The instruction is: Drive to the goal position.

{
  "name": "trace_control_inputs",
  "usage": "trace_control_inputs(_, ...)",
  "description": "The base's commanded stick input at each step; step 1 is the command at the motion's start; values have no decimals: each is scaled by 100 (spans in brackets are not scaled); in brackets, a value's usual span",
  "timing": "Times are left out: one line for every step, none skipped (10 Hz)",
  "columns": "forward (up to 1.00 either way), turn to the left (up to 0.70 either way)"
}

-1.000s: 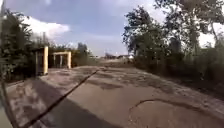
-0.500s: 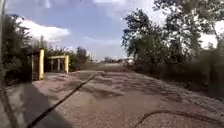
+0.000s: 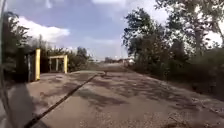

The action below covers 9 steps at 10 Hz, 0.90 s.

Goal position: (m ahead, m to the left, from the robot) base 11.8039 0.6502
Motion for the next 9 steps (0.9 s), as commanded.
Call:
trace_control_inputs(70, 0)
trace_control_inputs(70, 0)
trace_control_inputs(70, 0)
trace_control_inputs(70, 0)
trace_control_inputs(70, 0)
trace_control_inputs(70, 0)
trace_control_inputs(70, 0)
trace_control_inputs(70, 0)
trace_control_inputs(70, 0)
